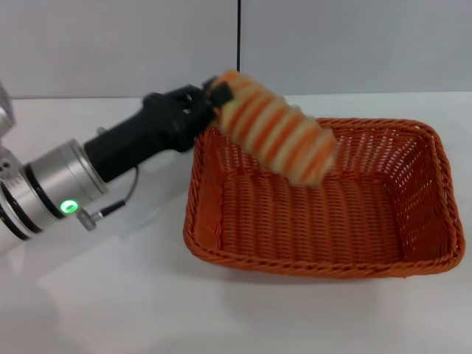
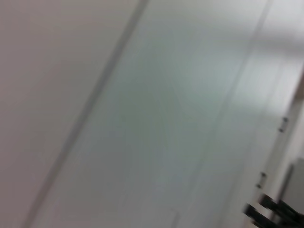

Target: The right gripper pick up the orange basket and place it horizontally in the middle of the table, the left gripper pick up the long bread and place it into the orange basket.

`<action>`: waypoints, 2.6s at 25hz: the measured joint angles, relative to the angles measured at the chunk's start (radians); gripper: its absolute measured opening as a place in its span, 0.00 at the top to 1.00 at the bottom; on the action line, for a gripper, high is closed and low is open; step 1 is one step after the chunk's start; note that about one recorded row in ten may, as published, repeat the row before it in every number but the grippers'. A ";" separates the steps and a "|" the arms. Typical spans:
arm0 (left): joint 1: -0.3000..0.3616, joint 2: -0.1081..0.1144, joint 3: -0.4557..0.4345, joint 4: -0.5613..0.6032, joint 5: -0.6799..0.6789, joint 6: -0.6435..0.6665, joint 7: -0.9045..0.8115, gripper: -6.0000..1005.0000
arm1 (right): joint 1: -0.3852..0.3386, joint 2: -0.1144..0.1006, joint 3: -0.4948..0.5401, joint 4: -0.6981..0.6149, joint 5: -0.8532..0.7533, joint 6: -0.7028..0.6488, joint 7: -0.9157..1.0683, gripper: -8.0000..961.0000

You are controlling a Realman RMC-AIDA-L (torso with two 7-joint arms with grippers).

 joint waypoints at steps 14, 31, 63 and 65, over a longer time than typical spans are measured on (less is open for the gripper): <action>0.037 0.000 -0.020 -0.086 -0.008 0.013 0.141 0.62 | 0.016 -0.002 0.000 0.031 0.003 -0.012 -0.014 0.24; 0.324 0.005 -0.667 -0.065 -0.009 0.156 0.292 0.19 | -0.006 0.008 0.035 0.039 0.077 -0.021 -0.030 0.24; 0.437 -0.003 -0.916 -0.177 -0.010 0.194 0.610 0.33 | -0.024 0.035 0.302 0.178 0.078 -0.109 -0.252 0.24; 0.443 -0.003 -0.916 -0.189 -0.010 0.187 0.609 0.33 | -0.024 0.035 0.302 0.178 0.078 -0.110 -0.252 0.24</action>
